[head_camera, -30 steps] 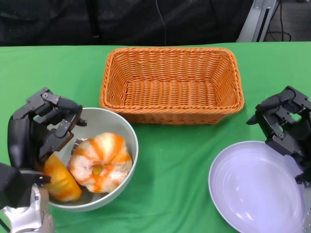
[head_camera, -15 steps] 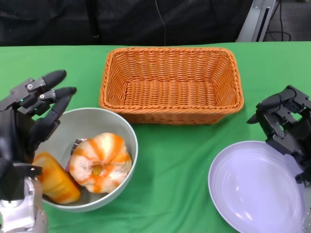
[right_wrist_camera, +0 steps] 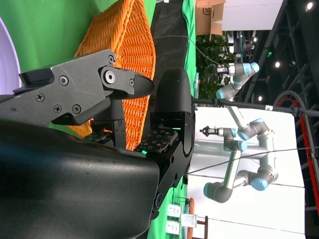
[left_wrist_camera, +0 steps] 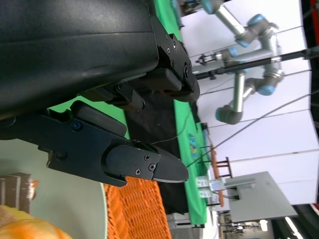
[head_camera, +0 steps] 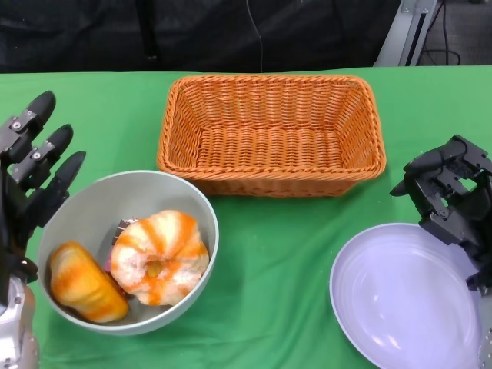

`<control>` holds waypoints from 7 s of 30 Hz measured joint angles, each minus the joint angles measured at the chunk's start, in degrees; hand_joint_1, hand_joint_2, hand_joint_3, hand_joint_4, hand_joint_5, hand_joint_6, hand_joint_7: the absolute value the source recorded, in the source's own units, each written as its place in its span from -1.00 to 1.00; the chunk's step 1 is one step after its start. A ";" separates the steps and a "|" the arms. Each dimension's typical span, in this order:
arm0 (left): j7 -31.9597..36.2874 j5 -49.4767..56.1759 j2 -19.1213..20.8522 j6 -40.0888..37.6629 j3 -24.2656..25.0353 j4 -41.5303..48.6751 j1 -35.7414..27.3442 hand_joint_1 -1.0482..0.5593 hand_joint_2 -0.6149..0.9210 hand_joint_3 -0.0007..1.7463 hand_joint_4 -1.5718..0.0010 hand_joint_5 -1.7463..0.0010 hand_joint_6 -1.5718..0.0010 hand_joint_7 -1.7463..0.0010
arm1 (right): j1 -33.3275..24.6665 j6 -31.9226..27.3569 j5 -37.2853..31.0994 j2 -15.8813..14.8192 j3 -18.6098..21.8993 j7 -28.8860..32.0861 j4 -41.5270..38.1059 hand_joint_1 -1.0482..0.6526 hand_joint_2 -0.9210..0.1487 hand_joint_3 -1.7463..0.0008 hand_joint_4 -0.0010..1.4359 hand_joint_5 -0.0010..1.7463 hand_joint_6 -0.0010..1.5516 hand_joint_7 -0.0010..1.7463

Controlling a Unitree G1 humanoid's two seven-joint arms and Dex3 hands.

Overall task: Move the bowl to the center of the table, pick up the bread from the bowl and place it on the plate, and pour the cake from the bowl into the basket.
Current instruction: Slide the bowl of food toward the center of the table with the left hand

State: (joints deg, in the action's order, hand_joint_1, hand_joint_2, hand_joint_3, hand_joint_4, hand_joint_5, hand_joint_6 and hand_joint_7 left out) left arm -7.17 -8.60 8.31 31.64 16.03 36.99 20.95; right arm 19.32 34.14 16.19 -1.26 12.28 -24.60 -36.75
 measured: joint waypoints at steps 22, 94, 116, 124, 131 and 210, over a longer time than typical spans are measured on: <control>6.09 4.63 2.90 -9.16 -1.25 2.84 -1.11 -0.75 1.00 -0.22 0.73 1.00 0.73 0.99 | -0.03 -0.20 -0.36 0.02 0.01 -0.01 0.18 0.07 -0.78 0.37 0.11 0.68 -0.07 0.32; 2.13 3.94 3.36 -27.57 -6.88 -8.91 -6.15 -0.70 1.00 -0.19 0.65 0.99 0.73 0.99 | -0.35 -1.96 -1.04 -0.02 -0.09 0.22 0.98 0.05 -0.90 0.52 0.11 0.66 -0.03 0.22; 1.09 2.09 0.67 -33.15 -7.45 -18.83 -10.42 -0.69 1.00 -0.20 0.67 0.99 0.74 0.99 | -0.35 -2.32 -0.86 -0.02 -0.11 -0.06 1.02 0.07 -0.90 0.51 0.09 0.67 -0.05 0.24; 0.87 1.85 -0.18 -33.05 -7.63 -20.43 -11.03 -0.67 1.00 -0.20 0.68 1.00 0.74 1.00 | -0.35 -2.12 -1.13 -0.02 -0.12 0.08 0.99 0.05 -0.89 0.52 0.09 0.67 -0.04 0.24; 0.87 1.56 -1.74 -35.51 -8.23 -22.97 -11.33 -0.67 1.00 -0.23 0.70 1.00 0.78 1.00 | -0.36 -1.70 -1.13 -0.02 -0.13 0.04 0.85 0.06 -0.89 0.50 0.09 0.67 -0.05 0.24; -0.61 2.12 -7.91 -42.55 -17.44 -30.08 -12.45 -0.69 1.00 -0.28 0.70 0.98 0.74 0.98 | -0.81 -2.22 -1.08 0.24 -0.62 -0.21 0.73 0.06 -0.96 0.55 0.06 0.69 -0.08 0.25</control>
State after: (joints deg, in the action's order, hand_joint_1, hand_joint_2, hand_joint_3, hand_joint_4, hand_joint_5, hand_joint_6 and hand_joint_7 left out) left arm -7.78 -6.48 0.40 -10.91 -1.41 6.92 8.50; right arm 18.50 31.91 15.10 -1.03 11.67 -24.81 -36.02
